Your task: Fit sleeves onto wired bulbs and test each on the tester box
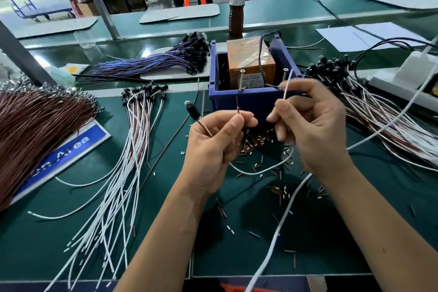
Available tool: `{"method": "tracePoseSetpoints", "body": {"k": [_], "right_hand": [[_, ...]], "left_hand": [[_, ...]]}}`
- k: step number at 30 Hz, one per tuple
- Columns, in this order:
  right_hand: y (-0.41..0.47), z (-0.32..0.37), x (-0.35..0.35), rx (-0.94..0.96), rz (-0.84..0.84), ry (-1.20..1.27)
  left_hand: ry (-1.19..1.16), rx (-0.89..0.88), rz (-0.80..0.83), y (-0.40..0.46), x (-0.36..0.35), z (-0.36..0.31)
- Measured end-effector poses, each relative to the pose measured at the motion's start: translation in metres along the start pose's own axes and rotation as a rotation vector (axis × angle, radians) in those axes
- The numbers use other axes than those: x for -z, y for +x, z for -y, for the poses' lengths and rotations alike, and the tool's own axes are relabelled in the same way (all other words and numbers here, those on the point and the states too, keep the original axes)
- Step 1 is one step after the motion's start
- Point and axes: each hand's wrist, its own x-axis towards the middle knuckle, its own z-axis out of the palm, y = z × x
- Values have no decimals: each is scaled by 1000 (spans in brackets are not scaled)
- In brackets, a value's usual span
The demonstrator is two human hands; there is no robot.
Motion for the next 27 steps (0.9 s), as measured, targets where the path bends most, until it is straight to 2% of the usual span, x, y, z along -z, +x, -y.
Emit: {"method": "tracePoseSetpoints", "body": {"k": [5, 11, 17, 21, 27], "right_hand": [[-3, -8, -4, 148, -305, -262], [-2, -14, -1, 141, -394, -431], [-5, -18, -3, 106, -355, -522], [-5, -18, -6, 92, -337, -510], [-6, -19, -6, 77, -330, -469]], "left_hand": [[96, -163, -323, 14, -11, 7], [353, -379, -580, 35, -23, 13], [458, -407, -604, 38, -24, 21], [463, -370, -604, 38, -23, 24], [528, -410, -548, 33, -21, 22]]}}
